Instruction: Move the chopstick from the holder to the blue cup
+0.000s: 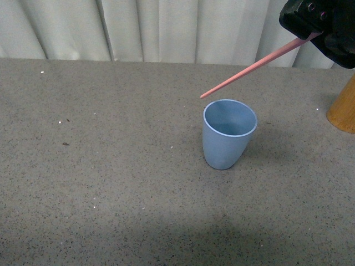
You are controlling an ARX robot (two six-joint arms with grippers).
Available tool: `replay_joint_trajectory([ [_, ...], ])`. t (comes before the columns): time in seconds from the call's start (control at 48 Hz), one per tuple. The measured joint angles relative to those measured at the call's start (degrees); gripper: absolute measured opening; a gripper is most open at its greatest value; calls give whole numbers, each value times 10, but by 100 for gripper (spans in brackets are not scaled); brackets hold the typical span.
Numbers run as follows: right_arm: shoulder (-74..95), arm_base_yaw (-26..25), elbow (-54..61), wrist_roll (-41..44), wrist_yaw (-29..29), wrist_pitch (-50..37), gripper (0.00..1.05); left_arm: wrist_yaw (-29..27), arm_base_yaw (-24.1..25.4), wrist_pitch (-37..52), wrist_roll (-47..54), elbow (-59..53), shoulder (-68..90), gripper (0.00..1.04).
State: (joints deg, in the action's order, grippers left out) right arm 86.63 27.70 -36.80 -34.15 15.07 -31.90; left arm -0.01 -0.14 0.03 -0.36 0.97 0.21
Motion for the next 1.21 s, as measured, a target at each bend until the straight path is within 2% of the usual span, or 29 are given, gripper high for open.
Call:
replay_joint_trajectory([
  [0.5, -2, -9, 14, -8, 3, -2, 14, 0, 0, 0, 0, 0, 0, 98],
  [1.208, -111, -3, 19, -8, 17, 66, 14, 0, 0, 0, 0, 0, 0, 98],
])
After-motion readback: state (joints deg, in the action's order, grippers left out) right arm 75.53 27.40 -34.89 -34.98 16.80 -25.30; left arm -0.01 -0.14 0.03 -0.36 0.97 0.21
